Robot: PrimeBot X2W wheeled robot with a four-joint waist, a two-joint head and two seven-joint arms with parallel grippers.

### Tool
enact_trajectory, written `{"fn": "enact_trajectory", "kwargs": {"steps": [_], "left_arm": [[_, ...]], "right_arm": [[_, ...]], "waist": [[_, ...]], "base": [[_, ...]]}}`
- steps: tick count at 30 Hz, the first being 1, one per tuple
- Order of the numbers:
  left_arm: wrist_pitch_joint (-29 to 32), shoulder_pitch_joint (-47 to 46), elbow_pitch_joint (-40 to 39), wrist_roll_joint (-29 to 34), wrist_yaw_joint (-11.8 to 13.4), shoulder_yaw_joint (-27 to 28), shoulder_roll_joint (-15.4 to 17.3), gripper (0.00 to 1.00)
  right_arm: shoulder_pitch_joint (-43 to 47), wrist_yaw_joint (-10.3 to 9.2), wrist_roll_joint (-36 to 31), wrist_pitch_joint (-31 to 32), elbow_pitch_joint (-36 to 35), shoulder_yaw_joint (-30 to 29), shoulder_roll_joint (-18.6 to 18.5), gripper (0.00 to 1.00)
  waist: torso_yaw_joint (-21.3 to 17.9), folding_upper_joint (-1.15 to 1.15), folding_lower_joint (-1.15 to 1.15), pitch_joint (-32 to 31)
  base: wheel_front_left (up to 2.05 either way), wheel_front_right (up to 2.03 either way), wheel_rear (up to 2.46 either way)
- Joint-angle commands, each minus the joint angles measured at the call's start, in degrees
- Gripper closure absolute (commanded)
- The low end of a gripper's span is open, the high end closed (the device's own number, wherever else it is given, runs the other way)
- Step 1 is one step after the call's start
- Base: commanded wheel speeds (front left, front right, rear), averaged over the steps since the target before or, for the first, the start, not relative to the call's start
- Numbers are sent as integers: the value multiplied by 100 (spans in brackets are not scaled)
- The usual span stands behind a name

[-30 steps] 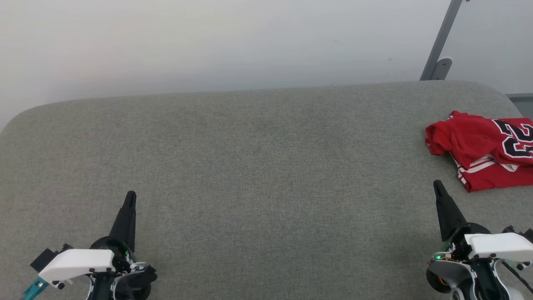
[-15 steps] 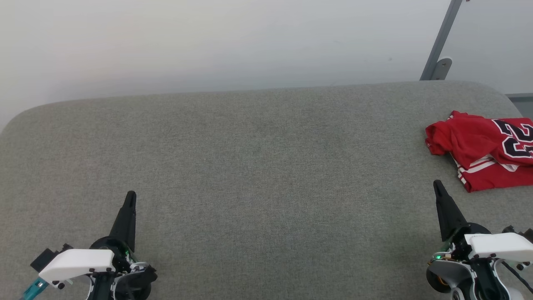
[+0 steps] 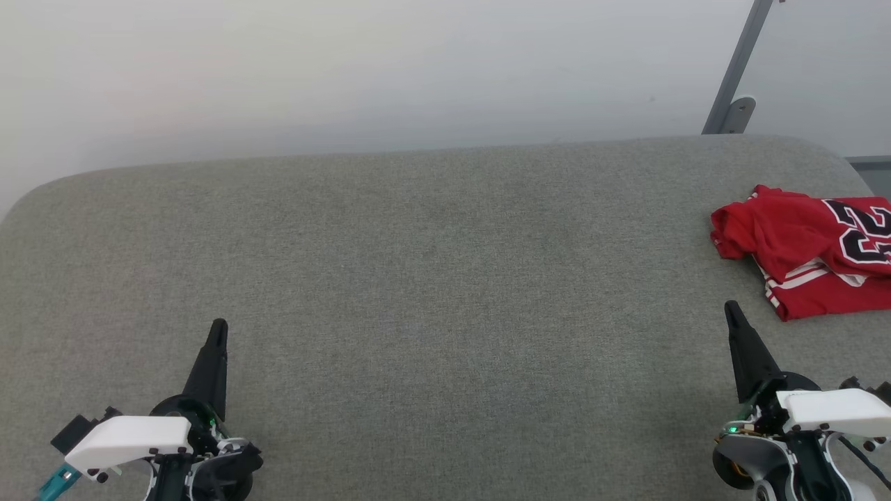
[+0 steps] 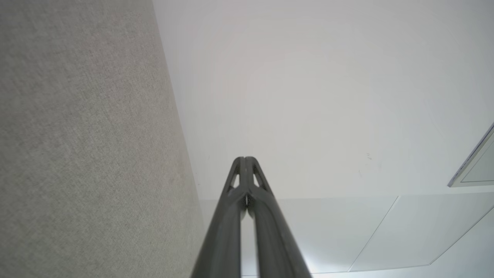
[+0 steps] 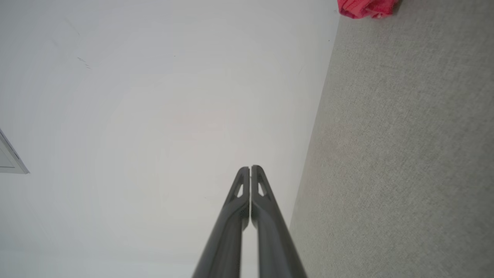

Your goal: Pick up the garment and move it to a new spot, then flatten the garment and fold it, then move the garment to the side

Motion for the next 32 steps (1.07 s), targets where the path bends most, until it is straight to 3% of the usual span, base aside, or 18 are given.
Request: {"fn": "enact_trajectory", "kwargs": {"steps": [1, 32], "left_arm": [[6, -72, -1, -17, -31, -1, 7, 100], [5, -72, -2, -17, -31, -2, 7, 100]], "right_arm": [[-23, -2, 21, 6, -16, -1, 8, 100], [-23, -2, 22, 5, -17, 0, 8, 100]], "waist": [[0, 0, 0, 0], [0, 0, 0, 0]], "base": [[0, 0, 0], [0, 0, 0]]}}
